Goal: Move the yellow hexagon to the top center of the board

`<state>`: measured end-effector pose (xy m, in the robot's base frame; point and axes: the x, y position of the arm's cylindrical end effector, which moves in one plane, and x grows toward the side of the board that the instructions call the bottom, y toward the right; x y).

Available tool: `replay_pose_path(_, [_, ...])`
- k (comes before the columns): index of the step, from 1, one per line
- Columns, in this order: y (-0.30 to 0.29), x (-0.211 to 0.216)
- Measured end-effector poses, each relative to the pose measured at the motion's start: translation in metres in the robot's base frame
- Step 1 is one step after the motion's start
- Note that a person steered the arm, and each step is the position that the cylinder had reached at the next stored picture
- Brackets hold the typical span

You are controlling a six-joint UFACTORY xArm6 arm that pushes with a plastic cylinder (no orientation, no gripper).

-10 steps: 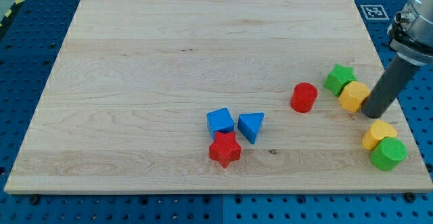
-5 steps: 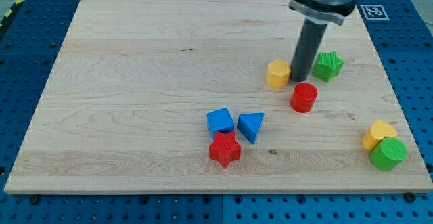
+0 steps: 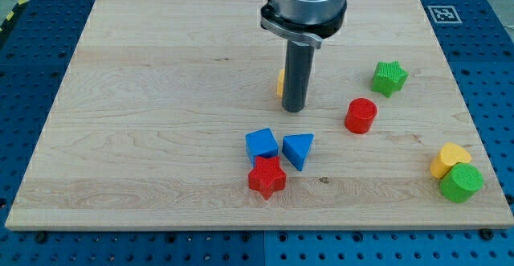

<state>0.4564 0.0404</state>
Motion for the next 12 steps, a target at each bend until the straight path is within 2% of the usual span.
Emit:
replay_pose_path(1, [0.000, -0.002])
replay_pose_path(4, [0.003, -0.049])
replay_pose_path(6, [0.023, -0.055])
replay_pose_path(9, [-0.002, -0.099])
replay_pose_path(12, [0.029, -0.106])
